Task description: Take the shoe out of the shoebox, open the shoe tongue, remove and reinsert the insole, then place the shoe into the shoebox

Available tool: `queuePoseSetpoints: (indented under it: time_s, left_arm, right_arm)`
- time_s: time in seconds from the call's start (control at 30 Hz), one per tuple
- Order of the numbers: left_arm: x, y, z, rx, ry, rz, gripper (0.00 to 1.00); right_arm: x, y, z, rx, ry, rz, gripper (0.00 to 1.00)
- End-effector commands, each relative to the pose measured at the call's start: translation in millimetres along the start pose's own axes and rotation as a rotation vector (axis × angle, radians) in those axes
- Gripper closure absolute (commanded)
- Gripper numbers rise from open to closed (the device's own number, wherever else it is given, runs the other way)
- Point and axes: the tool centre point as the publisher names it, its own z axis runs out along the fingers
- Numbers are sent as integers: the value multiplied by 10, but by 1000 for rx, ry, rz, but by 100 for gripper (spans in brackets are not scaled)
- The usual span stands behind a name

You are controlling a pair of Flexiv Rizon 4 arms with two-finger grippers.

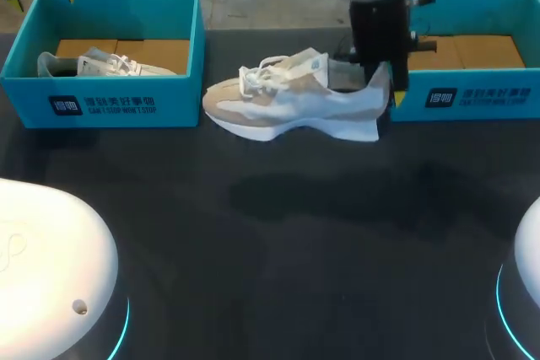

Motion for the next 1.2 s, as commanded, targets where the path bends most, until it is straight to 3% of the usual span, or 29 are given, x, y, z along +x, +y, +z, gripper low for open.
queuePoseSetpoints:
  time_s: [0.03,0.13,1.2]
  left_arm:
    - [5,-1,-6,0,2,1,0]
    - [5,-1,-6,0,2,1,0]
    - [5,-1,-6,0,2,1,0]
  right_arm:
    - [26,-125,36,4,-26,11,100]
    - [47,-191,66,37,-56,15,100]
    - [47,-191,66,37,-56,15,100]
